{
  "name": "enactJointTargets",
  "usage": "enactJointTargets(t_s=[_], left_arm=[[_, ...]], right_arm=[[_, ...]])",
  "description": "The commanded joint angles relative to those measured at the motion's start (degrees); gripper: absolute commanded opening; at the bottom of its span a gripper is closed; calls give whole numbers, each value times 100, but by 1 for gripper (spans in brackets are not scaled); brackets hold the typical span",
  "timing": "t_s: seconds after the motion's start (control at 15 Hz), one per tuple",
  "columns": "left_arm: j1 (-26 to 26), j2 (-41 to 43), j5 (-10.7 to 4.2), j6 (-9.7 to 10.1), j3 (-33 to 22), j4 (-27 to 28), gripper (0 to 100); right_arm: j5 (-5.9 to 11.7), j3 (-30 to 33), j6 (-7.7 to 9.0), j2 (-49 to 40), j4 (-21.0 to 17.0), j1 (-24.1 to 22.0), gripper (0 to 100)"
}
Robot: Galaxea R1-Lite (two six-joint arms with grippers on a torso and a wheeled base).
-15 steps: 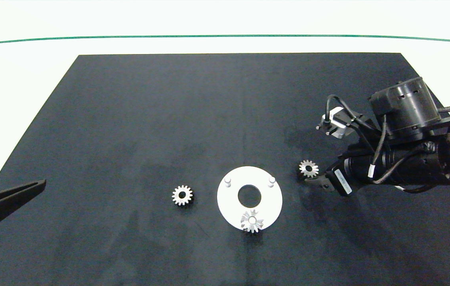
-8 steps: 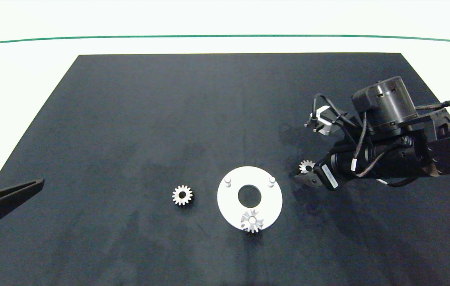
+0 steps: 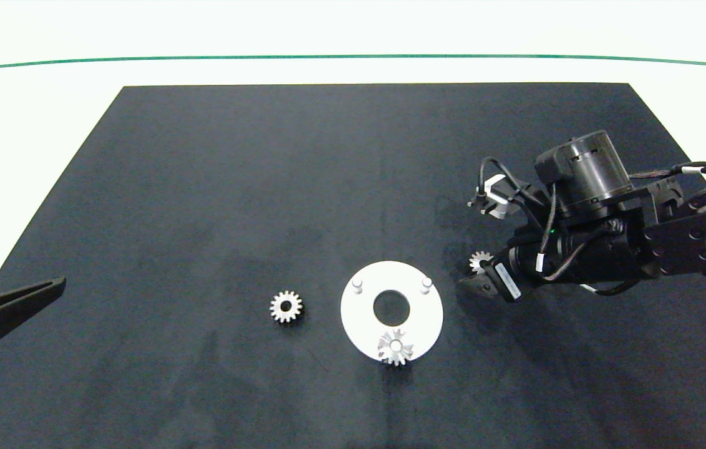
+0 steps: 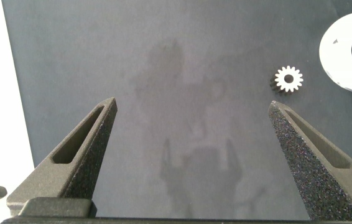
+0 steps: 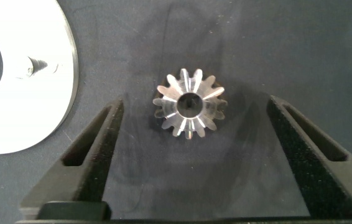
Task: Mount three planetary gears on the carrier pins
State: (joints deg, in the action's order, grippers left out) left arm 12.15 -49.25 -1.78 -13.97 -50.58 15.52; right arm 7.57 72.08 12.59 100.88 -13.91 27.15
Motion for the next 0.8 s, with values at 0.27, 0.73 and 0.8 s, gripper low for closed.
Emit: enactJointTargets(t_s=[0.27, 0.73, 0.8], left_arm=[[-3, 12, 2, -9, -5, 13, 100], [-3, 3, 2, 0, -5, 13, 100], [-3, 3, 2, 0, -5, 13, 100]], right_arm=[[-1, 16, 15, 116, 81, 1, 82], [-71, 69, 15, 143, 99, 1, 67], [-71, 69, 15, 143, 90, -8, 65]])
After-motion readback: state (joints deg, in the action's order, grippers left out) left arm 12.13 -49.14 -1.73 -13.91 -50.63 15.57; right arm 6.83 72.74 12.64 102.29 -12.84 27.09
